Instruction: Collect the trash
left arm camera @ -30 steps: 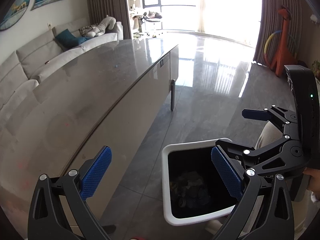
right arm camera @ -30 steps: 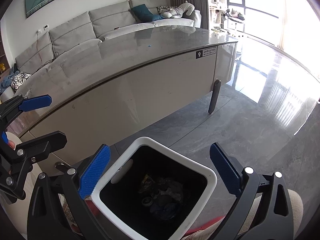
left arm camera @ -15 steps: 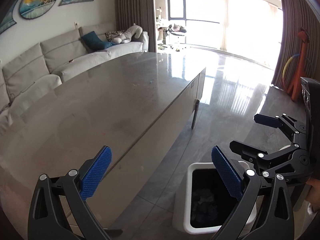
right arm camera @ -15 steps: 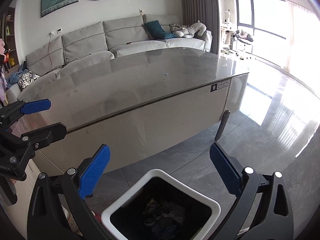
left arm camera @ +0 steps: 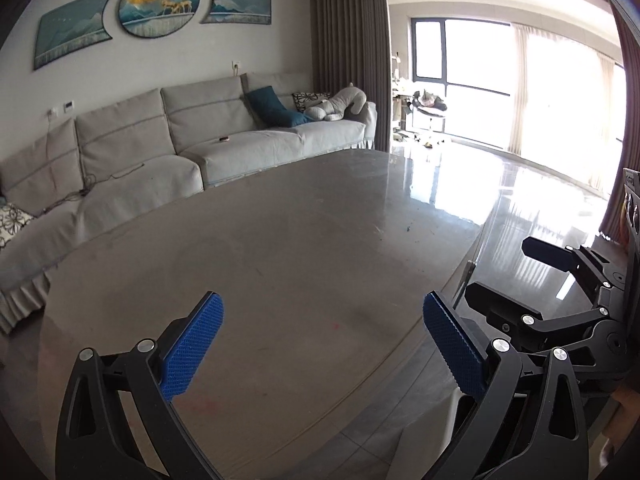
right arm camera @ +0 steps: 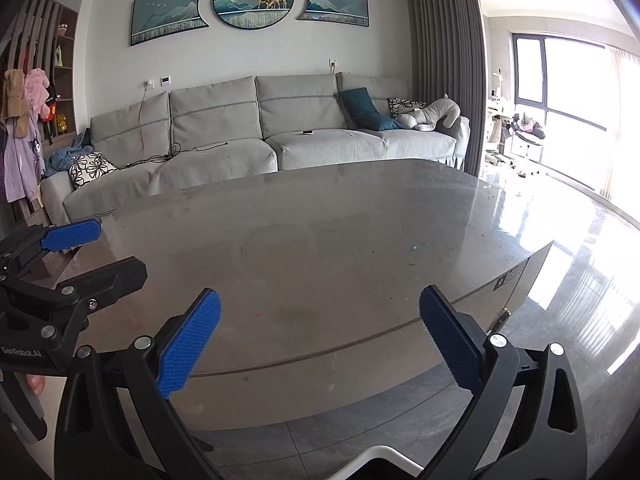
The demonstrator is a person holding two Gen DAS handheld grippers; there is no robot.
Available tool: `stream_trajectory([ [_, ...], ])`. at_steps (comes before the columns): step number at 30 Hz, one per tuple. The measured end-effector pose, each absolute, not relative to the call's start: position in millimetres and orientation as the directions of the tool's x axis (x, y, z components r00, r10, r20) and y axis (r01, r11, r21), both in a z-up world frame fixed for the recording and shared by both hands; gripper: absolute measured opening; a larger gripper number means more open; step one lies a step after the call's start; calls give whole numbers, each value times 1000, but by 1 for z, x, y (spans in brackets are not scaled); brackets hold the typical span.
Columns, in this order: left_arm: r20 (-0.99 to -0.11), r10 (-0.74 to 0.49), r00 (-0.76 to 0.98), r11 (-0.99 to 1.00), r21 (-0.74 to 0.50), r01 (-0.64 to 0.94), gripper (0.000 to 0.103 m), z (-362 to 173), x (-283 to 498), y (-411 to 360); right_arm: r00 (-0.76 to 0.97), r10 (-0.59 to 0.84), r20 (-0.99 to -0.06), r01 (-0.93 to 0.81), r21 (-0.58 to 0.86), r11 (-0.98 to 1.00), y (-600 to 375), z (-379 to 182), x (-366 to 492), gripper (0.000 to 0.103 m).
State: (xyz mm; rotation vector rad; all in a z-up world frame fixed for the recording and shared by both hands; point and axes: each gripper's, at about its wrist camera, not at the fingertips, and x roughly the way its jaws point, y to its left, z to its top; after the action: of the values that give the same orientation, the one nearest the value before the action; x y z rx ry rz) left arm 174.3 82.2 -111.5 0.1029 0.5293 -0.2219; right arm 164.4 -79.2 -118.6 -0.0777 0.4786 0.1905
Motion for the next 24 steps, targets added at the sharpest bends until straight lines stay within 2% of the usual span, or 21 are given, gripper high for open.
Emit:
stream_trajectory([
  [12,-484,-55,873,994,53,93,98,-91,200,132,889,199,-412,-240,-51,969,-32,-98,194,99],
  [24,-480,-23,877,997,57,57,98,-88,198,142,887,215,-409,-260,-57,964,-22,-96,195,99],
])
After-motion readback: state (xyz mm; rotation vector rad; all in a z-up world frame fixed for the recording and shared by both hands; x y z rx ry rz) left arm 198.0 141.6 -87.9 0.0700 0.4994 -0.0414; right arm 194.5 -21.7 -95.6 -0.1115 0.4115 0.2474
